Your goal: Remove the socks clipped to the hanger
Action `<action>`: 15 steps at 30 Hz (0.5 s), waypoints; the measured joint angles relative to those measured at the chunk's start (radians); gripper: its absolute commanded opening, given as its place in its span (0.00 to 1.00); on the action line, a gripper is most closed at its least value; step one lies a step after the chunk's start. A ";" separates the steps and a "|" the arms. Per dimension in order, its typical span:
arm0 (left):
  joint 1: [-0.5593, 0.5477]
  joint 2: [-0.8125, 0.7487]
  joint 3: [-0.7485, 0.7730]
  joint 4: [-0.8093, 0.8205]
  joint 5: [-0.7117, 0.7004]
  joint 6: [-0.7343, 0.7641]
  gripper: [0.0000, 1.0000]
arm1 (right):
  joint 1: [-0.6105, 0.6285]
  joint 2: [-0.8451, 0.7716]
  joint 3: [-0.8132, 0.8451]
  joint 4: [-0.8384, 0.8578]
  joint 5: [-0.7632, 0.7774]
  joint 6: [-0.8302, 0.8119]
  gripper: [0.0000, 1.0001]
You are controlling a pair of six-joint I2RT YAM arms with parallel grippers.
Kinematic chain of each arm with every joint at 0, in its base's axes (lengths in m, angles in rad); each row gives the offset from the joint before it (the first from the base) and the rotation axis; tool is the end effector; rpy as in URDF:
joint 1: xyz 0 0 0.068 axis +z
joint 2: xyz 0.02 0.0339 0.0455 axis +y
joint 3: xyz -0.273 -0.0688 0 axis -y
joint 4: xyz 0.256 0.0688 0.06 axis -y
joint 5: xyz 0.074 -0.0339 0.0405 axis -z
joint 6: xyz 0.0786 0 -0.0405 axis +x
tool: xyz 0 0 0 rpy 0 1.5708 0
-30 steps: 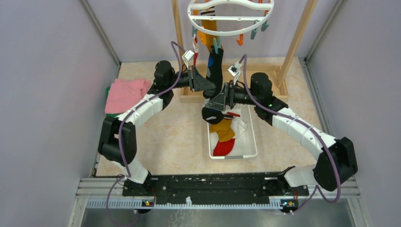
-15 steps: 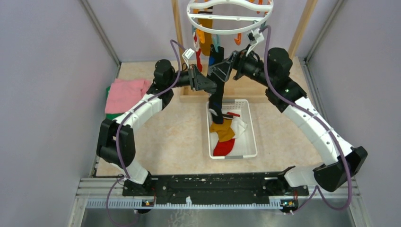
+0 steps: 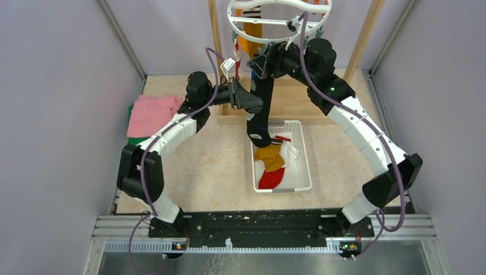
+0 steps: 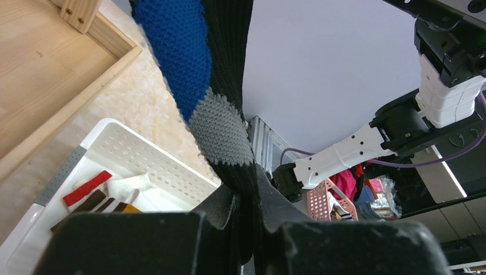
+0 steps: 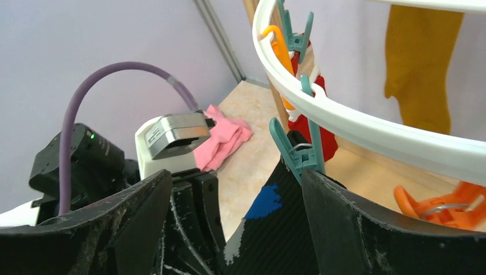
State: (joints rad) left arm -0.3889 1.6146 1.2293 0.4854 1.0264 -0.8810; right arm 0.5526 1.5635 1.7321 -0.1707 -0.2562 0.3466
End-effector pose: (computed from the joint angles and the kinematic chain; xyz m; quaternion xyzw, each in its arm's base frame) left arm 0.3501 -0.2161 0.3571 0.2108 0.6555 -0.6484 0.3248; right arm 0.3388 0.2323 0.4883 -0.1619 0.6891 0.3859 0.5917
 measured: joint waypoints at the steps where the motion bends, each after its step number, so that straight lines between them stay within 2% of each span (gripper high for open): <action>1: 0.000 0.000 0.000 0.000 0.000 0.000 0.00 | 0.000 0.002 0.001 -0.003 0.012 -0.003 0.81; 15: 0.000 -0.013 0.001 -0.030 0.002 0.007 0.00 | -0.003 -0.020 -0.017 0.024 0.107 -0.016 0.82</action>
State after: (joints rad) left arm -0.3889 1.6012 1.2301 0.4557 1.0279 -0.8738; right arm 0.5495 1.5436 1.7149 -0.1471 -0.1490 0.3305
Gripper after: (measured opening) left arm 0.102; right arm 0.808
